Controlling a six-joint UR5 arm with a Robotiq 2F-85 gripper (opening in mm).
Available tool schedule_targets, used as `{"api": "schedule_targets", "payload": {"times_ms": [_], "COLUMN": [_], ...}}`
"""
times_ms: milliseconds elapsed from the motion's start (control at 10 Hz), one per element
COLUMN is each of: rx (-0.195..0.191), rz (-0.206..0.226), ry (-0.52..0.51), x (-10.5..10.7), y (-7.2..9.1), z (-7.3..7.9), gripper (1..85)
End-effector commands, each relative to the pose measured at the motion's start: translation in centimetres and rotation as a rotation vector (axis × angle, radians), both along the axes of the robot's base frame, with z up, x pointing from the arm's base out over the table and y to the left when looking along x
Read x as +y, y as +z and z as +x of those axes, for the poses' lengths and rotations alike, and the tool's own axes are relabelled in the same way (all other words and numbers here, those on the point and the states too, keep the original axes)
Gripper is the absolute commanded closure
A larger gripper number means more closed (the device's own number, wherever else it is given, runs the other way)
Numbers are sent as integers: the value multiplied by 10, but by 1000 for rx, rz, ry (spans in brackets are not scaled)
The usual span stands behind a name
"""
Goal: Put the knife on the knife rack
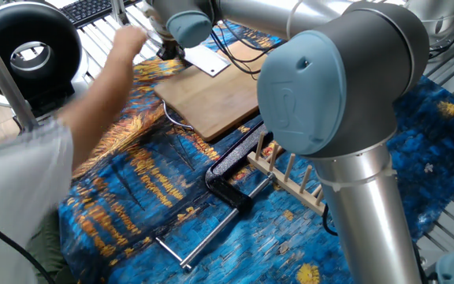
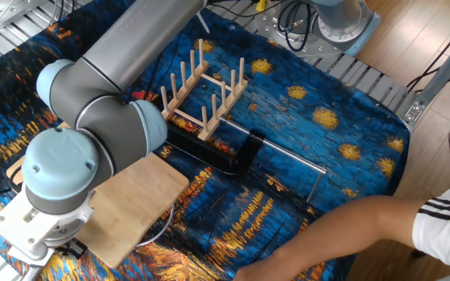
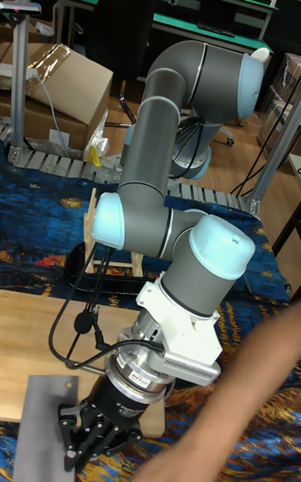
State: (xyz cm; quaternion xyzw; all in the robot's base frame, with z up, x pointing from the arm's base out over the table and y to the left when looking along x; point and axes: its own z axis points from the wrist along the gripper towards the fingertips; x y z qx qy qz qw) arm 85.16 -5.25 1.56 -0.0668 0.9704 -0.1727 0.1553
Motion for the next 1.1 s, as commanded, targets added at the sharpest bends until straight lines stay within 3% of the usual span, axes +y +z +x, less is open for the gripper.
{"api": "schedule_targets", "payload": {"times_ms": [0,500,1000], "rx": [9,31,60], "rz": [-7,-41,-57], "ry": [-20,-34,-2], "x": [-6,-14,-19], "y": [3,18,29], "z": [-2,-2,0], "gripper": [740,847,830]}}
